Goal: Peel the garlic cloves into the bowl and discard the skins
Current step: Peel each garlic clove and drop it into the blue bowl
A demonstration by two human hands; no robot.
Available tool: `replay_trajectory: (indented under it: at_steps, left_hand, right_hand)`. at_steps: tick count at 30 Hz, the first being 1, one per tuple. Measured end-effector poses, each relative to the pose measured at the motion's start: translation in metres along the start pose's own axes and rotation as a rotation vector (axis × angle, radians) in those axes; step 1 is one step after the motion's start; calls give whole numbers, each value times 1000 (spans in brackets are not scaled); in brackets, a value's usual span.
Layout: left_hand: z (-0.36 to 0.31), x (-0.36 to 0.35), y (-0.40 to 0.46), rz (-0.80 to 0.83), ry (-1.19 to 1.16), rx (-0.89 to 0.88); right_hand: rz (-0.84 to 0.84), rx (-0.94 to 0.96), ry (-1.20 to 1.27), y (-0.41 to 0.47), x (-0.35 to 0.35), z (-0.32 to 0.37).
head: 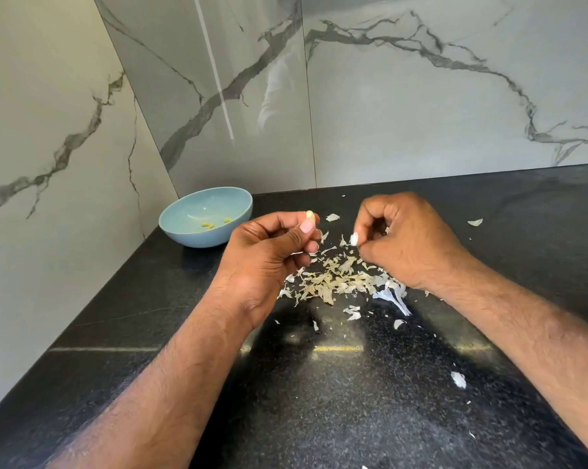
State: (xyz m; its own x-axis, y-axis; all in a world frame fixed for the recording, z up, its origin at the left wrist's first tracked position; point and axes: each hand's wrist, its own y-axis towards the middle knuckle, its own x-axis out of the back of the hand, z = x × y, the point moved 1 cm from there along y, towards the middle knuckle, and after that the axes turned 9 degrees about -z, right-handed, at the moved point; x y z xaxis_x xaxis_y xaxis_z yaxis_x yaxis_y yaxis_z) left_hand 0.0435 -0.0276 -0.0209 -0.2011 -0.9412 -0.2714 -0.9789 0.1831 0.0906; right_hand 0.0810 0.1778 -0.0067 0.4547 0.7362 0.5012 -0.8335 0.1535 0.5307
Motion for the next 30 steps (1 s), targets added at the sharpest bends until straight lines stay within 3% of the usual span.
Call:
replay_trajectory:
  at_steps: [7,13,18,23,30]
  left_hand:
    - [1,-3,-1,7,202,-147]
    - [8,-3,0,62,404,-292]
    - [9,-5,0,22,422,-329]
    - [4,-5,-4,-26,538,-428]
    - [4,-6,-7,-80,689,-527]
  right_hand:
    - [81,-17,88,2,5,1]
    - [55,149,170,-2,-6,5]
    - [0,17,292,-1,-8,-1]
    - [94,-262,536,0,-10,-5]
    - [86,-192,462,0,-10,-4]
